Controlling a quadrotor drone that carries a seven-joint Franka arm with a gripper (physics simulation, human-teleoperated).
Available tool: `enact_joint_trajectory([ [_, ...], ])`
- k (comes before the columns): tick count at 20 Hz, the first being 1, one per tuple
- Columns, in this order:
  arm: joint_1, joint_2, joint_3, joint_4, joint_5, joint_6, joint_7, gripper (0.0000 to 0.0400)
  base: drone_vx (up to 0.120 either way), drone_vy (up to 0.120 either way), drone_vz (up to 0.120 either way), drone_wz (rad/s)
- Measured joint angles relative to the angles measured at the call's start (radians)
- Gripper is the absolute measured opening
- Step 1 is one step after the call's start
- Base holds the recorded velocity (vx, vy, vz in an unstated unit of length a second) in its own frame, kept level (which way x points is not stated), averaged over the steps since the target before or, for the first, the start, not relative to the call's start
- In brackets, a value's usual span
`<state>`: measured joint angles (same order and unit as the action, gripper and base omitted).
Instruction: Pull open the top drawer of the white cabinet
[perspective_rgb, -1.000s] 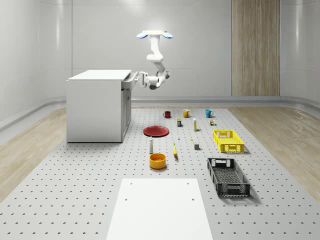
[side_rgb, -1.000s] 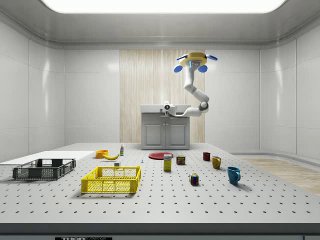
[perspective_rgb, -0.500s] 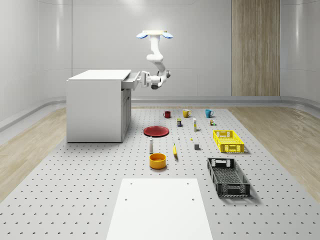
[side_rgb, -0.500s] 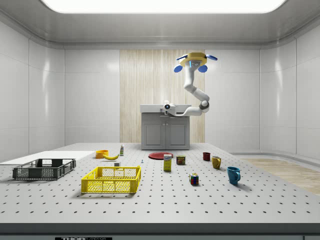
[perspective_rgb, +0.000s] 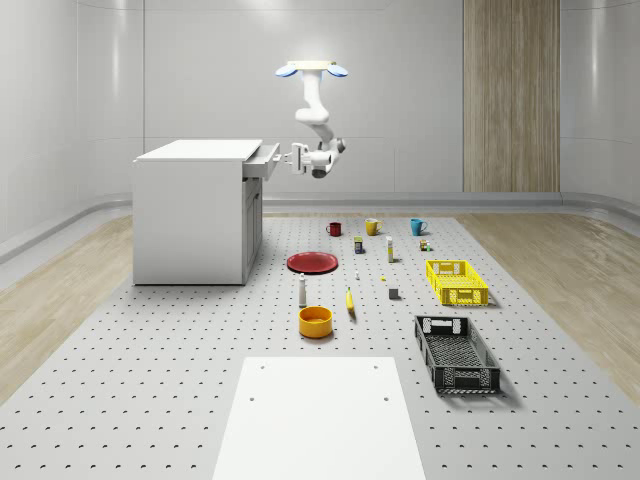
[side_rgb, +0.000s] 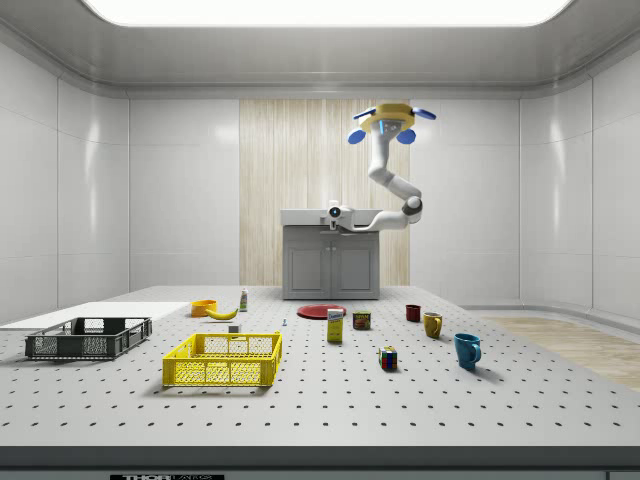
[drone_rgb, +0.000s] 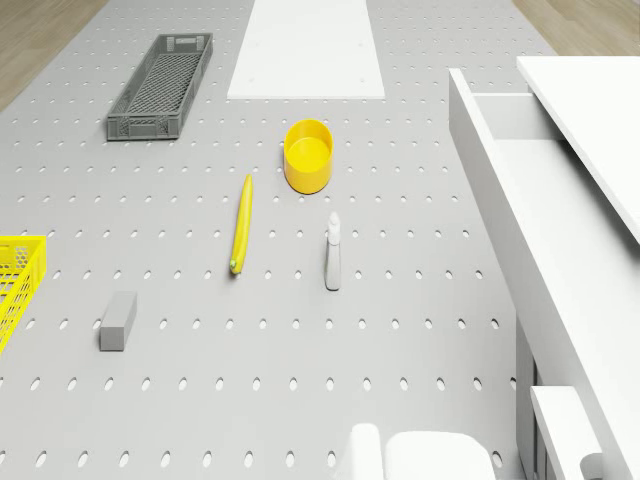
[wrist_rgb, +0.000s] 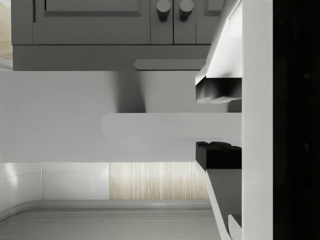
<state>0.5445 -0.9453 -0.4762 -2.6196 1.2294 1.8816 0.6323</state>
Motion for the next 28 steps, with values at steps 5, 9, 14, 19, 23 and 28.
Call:
enact_joint_trajectory([
  [5, 0.002, -0.006, -0.020, 0.002, -0.018, -0.010, 0.001, 0.0254, 0.000, -0.040, 0.000, 0.000],
  [9, 0.006, -0.010, -0.028, 0.002, -0.025, -0.010, 0.002, 0.0286, 0.000, -0.100, 0.000, 0.000],
  [14, 0.013, -0.013, -0.035, 0.002, -0.030, -0.007, 0.003, 0.0300, 0.000, 0.000, 0.000, 0.000],
  [19, 0.018, -0.016, -0.042, -0.006, -0.035, -0.002, -0.003, 0.0303, 0.000, 0.000, 0.000, 0.000],
  [23, 0.023, -0.019, -0.046, -0.009, -0.038, 0.002, -0.005, 0.0304, 0.000, 0.000, 0.000, 0.000],
  [28, 0.028, -0.021, -0.050, -0.010, -0.041, 0.007, -0.004, 0.0305, 0.000, 0.000, 0.000, 0.000],
])
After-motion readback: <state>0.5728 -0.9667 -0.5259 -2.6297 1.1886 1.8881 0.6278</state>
